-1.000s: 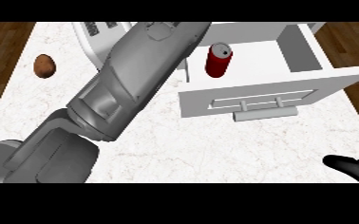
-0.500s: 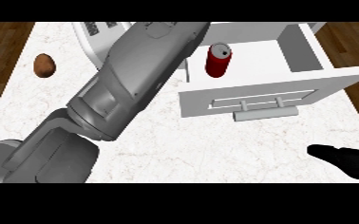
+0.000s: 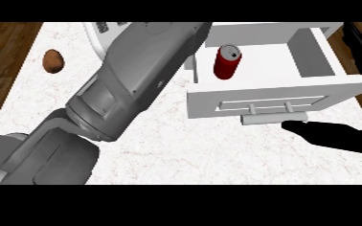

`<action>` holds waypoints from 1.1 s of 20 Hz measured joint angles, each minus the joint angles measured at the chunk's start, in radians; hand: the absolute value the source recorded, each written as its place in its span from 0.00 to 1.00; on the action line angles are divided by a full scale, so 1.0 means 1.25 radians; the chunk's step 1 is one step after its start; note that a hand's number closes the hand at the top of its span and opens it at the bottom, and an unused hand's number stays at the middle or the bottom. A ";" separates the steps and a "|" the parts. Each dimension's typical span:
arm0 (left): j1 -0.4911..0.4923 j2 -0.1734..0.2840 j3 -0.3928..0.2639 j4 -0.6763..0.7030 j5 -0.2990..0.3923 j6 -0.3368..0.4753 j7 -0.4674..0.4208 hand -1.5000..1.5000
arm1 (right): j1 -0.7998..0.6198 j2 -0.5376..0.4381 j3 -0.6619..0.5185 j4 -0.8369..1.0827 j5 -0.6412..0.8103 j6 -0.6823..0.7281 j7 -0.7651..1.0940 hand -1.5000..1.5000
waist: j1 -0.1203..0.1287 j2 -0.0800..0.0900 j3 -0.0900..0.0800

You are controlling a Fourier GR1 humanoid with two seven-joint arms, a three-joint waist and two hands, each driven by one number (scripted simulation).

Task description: Pick up the can, place it into the drawer and close the drawer

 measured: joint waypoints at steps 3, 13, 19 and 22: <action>-0.012 0.000 -0.003 0.011 0.001 0.002 -0.002 0.00 | -0.045 0.000 0.046 0.071 0.078 -0.021 -0.016 0.00 | 0.009 -0.001 0.000; -0.015 0.010 0.006 0.028 -0.014 -0.033 0.000 0.00 | -0.164 0.018 0.143 0.378 0.298 -0.126 -0.091 0.00 | 0.044 -0.009 -0.001; 0.007 0.033 0.014 0.002 -0.024 -0.038 0.012 0.00 | -0.243 0.054 0.148 0.599 0.378 -0.241 -0.156 0.00 | 0.060 -0.014 -0.001; 0.023 0.053 0.015 -0.017 -0.031 -0.045 0.021 0.00 | -0.296 0.077 0.142 0.709 0.415 -0.299 -0.165 0.00 | 0.069 -0.015 -0.001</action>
